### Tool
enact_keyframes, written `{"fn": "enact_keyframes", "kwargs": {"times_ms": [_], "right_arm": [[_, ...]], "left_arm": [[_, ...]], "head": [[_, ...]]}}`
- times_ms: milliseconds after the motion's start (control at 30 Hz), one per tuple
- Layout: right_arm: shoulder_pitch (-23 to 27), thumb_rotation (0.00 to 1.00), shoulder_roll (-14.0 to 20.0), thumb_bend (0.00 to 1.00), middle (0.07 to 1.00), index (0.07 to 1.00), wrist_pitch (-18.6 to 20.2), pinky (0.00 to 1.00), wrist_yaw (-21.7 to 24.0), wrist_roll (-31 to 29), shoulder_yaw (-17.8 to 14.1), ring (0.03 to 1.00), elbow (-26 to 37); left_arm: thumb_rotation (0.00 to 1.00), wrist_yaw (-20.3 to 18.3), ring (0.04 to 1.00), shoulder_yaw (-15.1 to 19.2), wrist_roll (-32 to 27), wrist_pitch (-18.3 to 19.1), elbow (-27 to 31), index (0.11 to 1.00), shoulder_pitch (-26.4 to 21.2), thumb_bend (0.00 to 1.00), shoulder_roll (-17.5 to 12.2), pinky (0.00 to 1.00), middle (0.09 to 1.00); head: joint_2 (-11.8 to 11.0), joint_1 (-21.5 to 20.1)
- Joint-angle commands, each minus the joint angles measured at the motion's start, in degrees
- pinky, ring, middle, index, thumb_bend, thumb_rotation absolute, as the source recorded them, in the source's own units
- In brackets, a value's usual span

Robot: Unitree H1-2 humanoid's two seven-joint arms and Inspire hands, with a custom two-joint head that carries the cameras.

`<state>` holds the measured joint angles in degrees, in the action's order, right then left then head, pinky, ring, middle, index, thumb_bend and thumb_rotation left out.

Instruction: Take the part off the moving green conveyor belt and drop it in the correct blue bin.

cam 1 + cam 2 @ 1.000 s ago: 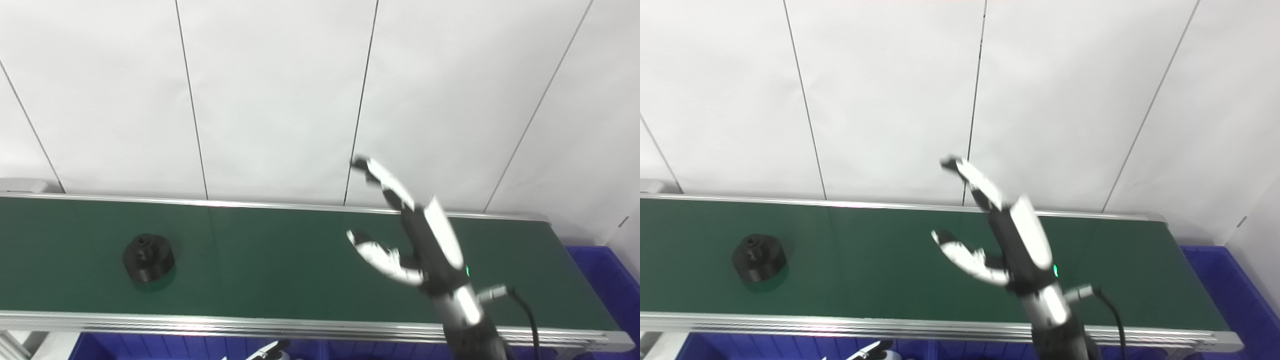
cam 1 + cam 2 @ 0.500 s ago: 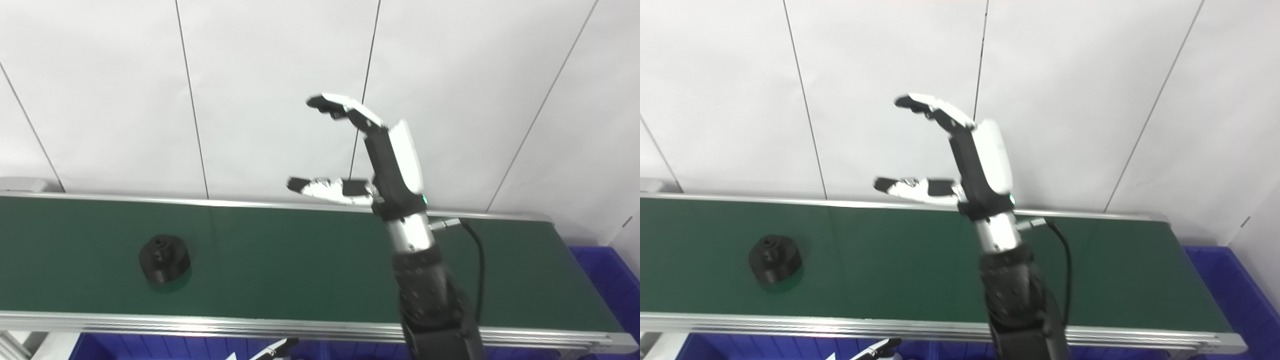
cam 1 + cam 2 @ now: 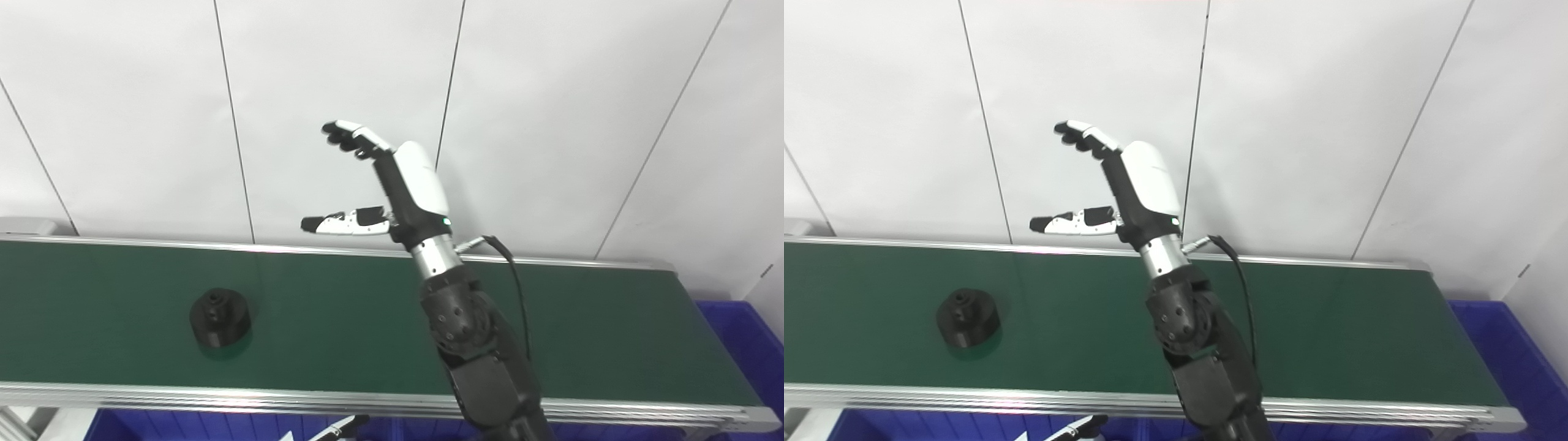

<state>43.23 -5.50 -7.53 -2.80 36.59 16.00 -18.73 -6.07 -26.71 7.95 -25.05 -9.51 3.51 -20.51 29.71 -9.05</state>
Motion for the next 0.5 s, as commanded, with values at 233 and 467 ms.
{"fn": "enact_keyframes", "kwargs": {"times_ms": [233, 467], "right_arm": [[3.3, 0.30, -1.1, 0.95, 0.827, 0.846, -0.9, 0.74, -3.1, 1.2, 3.9, 0.805, -7.1], [2.3, 0.34, -1.4, 0.95, 0.849, 0.863, 0.8, 0.75, -2.2, 2.4, 6.5, 0.834, -10.9]], "left_arm": [[0.56, 2.4, 0.925, -1.6, 0.3, -1.9, 1.3, 0.938, -0.6, 0.41, -1.1, 0.85, 0.958], [0.54, 1.8, 0.913, -2.6, -0.2, -1.9, 1.5, 0.938, -0.8, 0.41, -2.0, 0.83, 0.961]], "head": [[0.6, 0.4], [0.6, 0.4]]}}
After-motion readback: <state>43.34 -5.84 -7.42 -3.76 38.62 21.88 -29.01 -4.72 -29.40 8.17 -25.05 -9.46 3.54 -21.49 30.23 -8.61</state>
